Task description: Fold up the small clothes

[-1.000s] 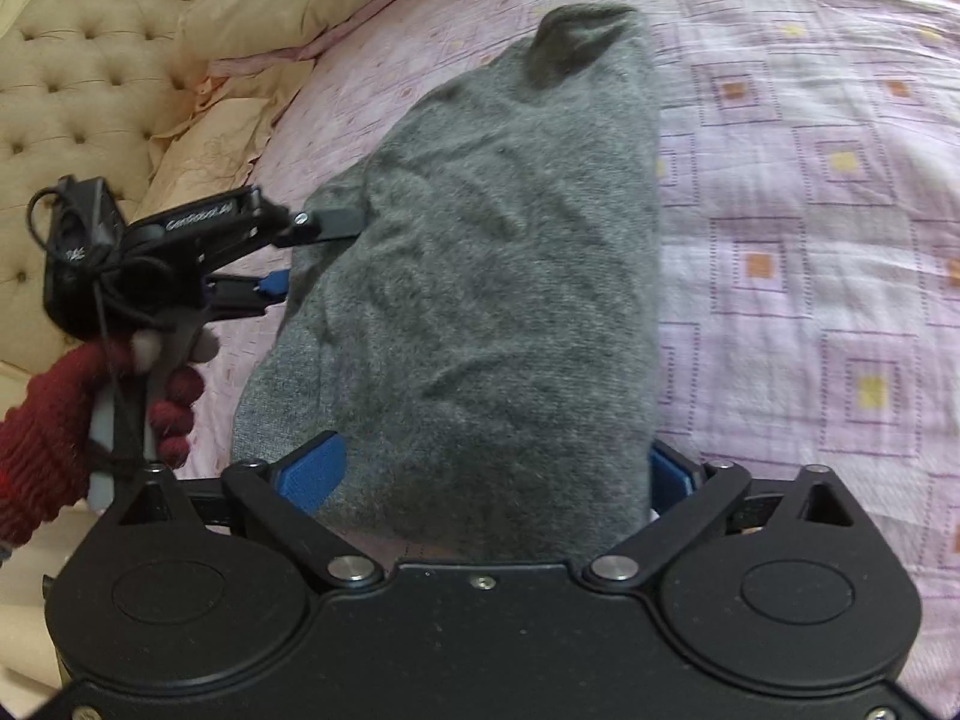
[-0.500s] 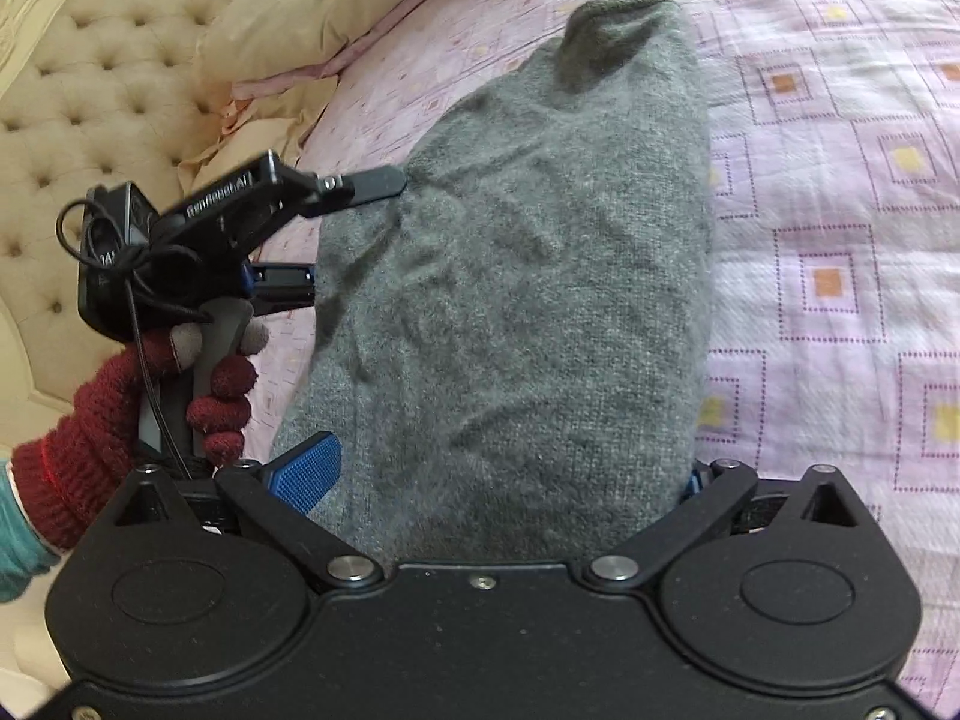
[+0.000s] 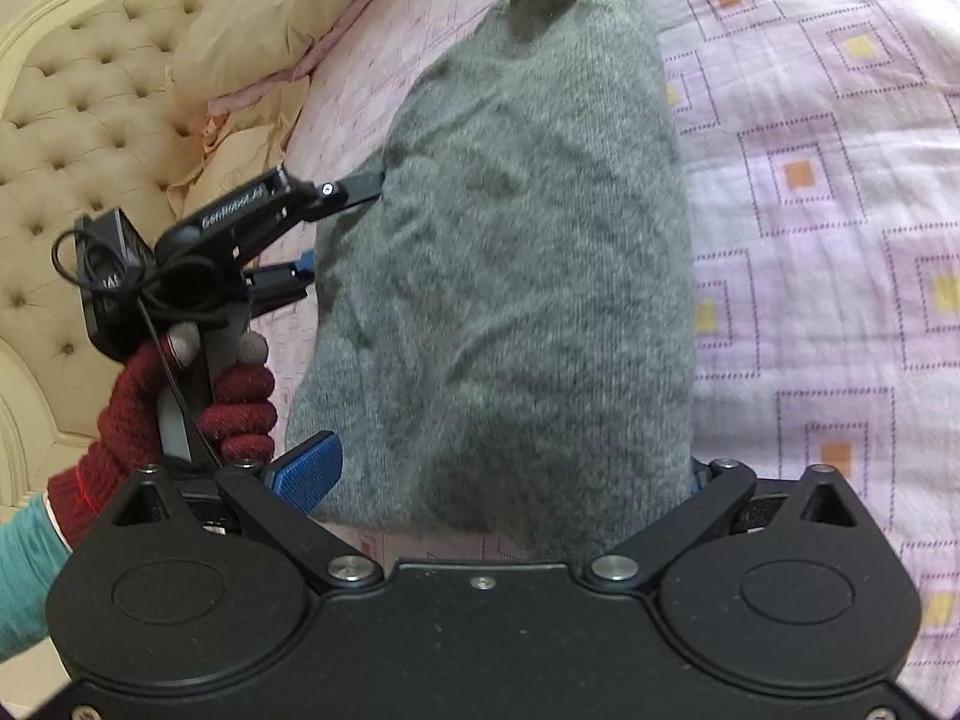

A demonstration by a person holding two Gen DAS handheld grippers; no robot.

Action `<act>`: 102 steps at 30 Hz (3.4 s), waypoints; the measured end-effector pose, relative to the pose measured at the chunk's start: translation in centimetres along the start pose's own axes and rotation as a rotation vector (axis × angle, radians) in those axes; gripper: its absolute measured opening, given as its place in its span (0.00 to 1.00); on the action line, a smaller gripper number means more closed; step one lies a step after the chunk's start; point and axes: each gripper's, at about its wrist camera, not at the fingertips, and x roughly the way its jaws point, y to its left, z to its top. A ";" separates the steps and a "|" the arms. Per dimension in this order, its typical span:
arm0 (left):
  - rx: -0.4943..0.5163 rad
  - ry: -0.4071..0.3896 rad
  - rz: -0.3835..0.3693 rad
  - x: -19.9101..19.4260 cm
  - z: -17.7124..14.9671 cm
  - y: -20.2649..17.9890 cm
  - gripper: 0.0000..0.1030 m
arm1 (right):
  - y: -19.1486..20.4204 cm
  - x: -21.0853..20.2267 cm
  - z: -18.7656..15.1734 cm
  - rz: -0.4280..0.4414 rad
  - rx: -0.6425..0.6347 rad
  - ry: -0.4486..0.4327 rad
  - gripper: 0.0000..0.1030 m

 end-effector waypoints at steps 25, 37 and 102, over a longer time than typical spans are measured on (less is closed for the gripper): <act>0.236 0.123 -0.046 -3.1 -6.7 -7.4 0.11 | -1.0 -8.2 -10.6 -0.138 0.029 -0.007 0.29; 0.365 0.130 0.048 -2.3 -10.1 -7.5 0.24 | -1.7 -10.7 -14.2 -0.338 -0.013 -0.002 0.65; 0.335 0.085 0.196 -8.5 -18.0 -10.1 1.00 | -1.4 -13.7 -0.6 -0.568 -0.244 -0.364 1.00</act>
